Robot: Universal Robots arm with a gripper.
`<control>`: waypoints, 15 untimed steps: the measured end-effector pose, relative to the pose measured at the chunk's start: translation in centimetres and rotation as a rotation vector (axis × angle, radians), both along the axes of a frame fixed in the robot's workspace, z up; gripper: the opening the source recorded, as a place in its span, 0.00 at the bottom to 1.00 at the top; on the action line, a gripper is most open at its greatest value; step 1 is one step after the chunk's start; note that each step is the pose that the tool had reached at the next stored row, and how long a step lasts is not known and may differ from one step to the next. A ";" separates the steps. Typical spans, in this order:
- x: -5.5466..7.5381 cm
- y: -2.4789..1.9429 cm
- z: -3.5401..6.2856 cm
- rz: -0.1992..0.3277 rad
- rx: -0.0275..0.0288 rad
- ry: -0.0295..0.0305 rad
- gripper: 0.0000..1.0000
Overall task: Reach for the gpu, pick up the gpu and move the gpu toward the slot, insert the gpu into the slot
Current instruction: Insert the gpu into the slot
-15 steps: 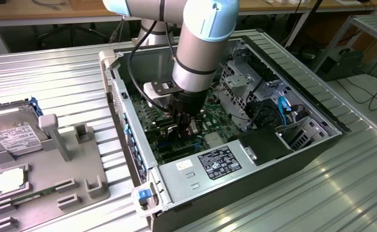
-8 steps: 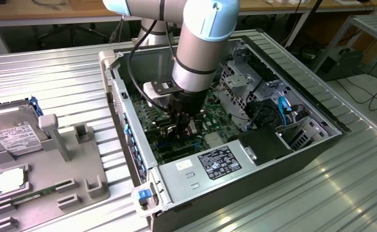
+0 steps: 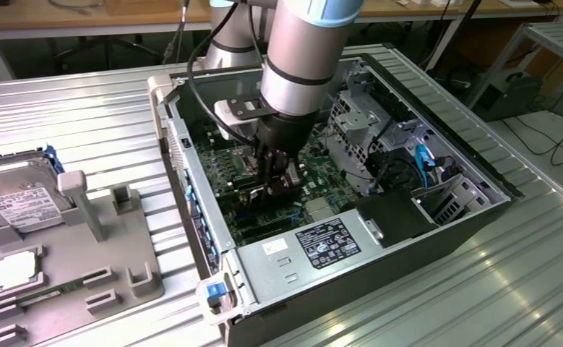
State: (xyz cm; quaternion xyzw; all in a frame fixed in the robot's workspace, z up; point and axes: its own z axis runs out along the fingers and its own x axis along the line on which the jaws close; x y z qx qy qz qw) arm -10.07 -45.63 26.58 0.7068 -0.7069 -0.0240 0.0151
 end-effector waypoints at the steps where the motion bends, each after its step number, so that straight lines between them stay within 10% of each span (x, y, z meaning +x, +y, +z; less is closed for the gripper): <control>1: 0.0 0.00 0.21 0.000 0.0001 -0.0024 0.35; 12: 0.0 0.00 1.28 0.000 -0.0001 -0.0048 0.34; 15: 0.0 0.00 1.28 0.000 -0.0002 -0.0048 0.15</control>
